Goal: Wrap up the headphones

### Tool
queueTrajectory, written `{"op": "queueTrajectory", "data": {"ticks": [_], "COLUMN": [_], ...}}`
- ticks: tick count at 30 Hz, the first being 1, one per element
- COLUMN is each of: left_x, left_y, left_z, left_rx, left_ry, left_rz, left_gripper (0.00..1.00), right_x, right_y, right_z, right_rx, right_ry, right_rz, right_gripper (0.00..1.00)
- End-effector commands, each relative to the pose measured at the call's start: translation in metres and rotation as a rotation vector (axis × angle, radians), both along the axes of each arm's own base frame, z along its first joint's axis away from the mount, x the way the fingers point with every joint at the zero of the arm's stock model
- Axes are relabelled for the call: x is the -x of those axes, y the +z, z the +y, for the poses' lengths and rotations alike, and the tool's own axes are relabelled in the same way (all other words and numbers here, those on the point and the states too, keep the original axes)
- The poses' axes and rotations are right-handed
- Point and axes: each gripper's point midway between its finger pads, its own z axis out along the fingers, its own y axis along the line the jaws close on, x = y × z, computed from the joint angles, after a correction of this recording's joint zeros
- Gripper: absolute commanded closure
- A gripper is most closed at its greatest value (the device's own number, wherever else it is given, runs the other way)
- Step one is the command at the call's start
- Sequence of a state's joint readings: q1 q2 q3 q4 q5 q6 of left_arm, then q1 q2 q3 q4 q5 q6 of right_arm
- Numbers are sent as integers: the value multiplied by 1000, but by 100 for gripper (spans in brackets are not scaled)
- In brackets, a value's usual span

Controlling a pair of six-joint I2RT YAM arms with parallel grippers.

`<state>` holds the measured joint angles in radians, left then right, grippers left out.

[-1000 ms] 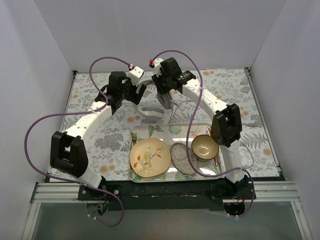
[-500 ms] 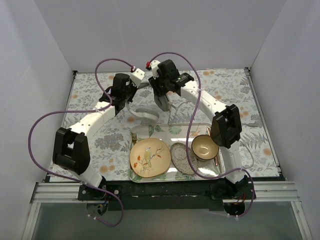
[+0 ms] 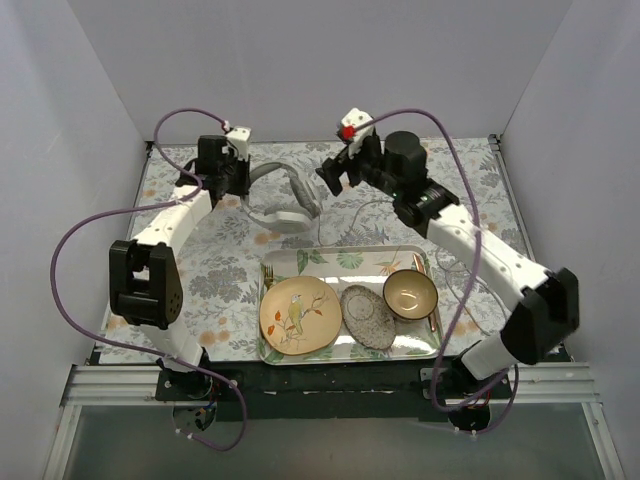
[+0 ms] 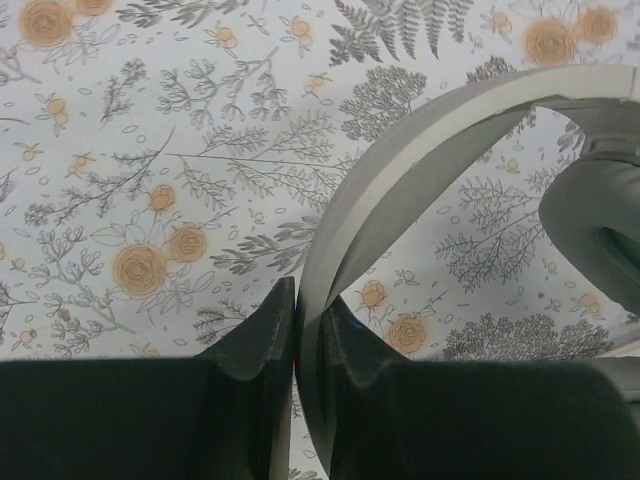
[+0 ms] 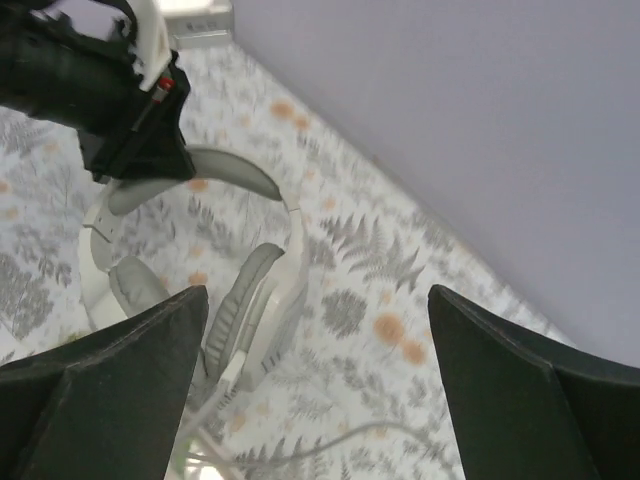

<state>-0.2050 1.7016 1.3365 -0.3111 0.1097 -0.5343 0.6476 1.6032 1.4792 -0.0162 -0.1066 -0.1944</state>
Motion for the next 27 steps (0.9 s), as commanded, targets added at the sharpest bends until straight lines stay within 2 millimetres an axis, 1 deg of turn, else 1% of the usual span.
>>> {"op": "queueTrajectory", "data": {"ticks": [1, 2, 3, 4, 5, 6, 7, 8, 9, 11, 12, 13, 14, 15, 16, 18, 19, 20, 21, 22, 23, 26, 27], "left_x": [-13, -15, -15, -15, -11, -10, -8, -4, -2, 4, 8, 9, 11, 14, 17, 20, 23, 26, 26, 28, 30, 35, 36], "left_y": [95, 118, 130, 142, 159, 179, 191, 206, 229, 247, 269, 276, 285, 295, 310, 324, 334, 339, 341, 344, 350, 356, 358], "left_z": [4, 7, 12, 20, 23, 26, 29, 29, 29, 29, 27, 25, 24, 23, 23, 24, 25, 25, 26, 26, 27, 25, 24], "left_rx": [308, 336, 369, 383, 394, 400, 407, 410, 418, 440, 448, 451, 455, 459, 461, 458, 455, 453, 447, 445, 445, 450, 455], "left_ry": [16, 17, 31, 40, 37, 37, 40, 31, 20, 9, -13, -25, -33, -41, -48, -50, -50, -51, -51, -46, -47, -59, -64], "left_rz": [-113, -147, -158, -177, -211, -252, -274, -297, -337, -339, -364, -370, -378, -392, -417, -444, -466, -476, -483, -489, -503, -510, -509], "left_gripper": [100, 100, 100, 100, 100, 100, 100, 100, 100, 100, 100, 100, 100, 100, 100, 100, 100, 100, 100, 100, 100, 100, 100], "right_x": [32, 42, 44, 40, 44, 41, 36, 33, 31, 23, 23, 22, 20, 21, 21, 22, 24, 25, 26, 26, 23, 16, 12], "right_y": [66, 78, 72, 65, 47, 38, 24, 3, -8, -28, -35, -40, -51, -57, -68, -75, -83, -86, -88, -96, -100, -117, -120], "right_z": [-23, -32, -35, -46, -49, -53, -61, -65, -66, -70, -70, -69, -66, -63, -58, -52, -47, -45, -43, -42, -43, -44, -45], "right_rx": [-130, -145, -117, -97, -67, -32, 6, 49, 79, 132, 132, 135, 149, 151, 163, 171, 172, 164, 162, 165, 166, 170, 177], "right_ry": [89, 93, 114, 105, 145, 154, 151, 145, 140, 117, 114, 119, 132, 151, 170, 192, 206, 214, 220, 222, 203, 171, 154], "right_rz": [-397, -455, -478, -482, -459, -467, -462, -439, -434, -430, -435, -432, -427, -428, -412, -404, -389, -376, -371, -355, -345, -294, -285], "right_gripper": [1, 1, 1, 1, 1, 1, 2, 2, 2, 3, 3, 3, 3, 4, 5, 6, 7, 7, 8, 9, 9, 12, 14]}}
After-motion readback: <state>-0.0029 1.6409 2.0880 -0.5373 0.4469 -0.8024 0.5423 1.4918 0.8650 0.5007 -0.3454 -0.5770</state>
